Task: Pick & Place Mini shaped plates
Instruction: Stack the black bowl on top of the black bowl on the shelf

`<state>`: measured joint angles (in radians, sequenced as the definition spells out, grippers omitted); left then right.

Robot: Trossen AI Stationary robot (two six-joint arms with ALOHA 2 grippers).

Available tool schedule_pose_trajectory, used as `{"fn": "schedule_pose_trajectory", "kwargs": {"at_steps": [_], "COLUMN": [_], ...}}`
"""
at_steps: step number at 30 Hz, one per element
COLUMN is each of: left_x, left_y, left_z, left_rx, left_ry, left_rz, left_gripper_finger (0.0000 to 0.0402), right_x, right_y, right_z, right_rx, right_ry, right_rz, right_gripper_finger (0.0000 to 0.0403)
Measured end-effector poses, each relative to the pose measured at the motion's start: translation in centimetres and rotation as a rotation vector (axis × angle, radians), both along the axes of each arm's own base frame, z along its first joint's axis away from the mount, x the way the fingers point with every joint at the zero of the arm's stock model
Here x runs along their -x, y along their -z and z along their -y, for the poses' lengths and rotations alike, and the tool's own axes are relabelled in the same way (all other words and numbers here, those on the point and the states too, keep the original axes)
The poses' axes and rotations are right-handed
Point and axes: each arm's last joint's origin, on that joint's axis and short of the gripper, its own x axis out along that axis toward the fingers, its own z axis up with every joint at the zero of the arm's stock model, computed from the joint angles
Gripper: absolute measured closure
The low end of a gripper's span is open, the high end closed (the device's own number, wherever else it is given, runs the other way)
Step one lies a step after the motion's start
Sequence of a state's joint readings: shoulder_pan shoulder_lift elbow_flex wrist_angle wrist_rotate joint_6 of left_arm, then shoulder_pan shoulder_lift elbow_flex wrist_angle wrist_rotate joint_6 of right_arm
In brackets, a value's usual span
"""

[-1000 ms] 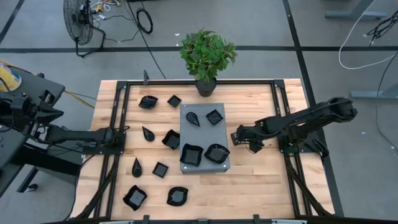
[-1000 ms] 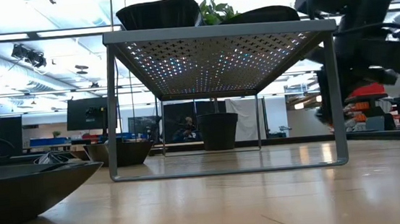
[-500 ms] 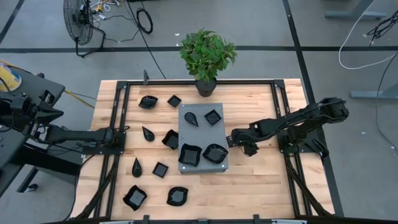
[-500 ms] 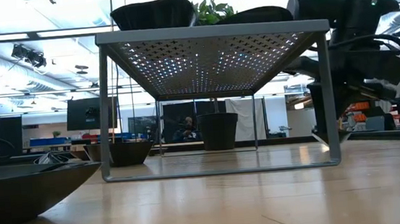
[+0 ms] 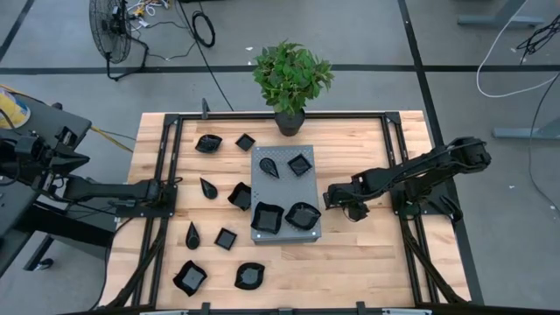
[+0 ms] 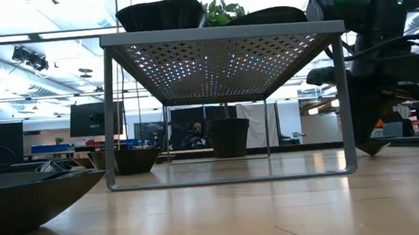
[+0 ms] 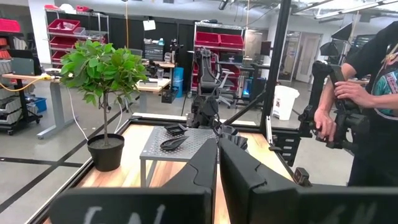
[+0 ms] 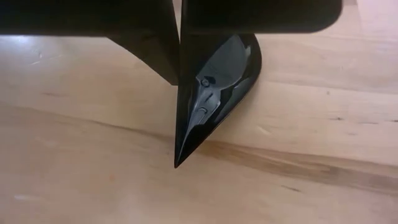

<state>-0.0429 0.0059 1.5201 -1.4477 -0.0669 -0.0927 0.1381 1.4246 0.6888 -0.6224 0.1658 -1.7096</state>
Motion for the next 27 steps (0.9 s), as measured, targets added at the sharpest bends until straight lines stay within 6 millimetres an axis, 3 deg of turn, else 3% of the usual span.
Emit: {"fn": "schedule_pose_trajectory", "kwargs": {"at_steps": [10, 18, 27], "left_x": [0.0, 0.0, 0.0], "left_y": [0.0, 0.0, 0.0], "left_z": [0.0, 0.0, 0.0], "left_rx": [0.000, 0.000, 0.000], "left_ry": [0.000, 0.000, 0.000], "left_rz": [0.000, 0.000, 0.000], "left_gripper_finger": [0.0378, 0.0378, 0.0378], "right_x": [0.0, 0.1, 1.8], "right_y": [0.0, 0.0, -3.2], "right_z": [-0.2, -0.3, -0.3], "right_rx": [-0.074, -0.110, -0.153], "right_ry": [0.058, 0.118, 0.193], "right_rz": [0.000, 0.003, 0.116], "right_gripper_finger": [0.0377, 0.0319, 0.0253]}}
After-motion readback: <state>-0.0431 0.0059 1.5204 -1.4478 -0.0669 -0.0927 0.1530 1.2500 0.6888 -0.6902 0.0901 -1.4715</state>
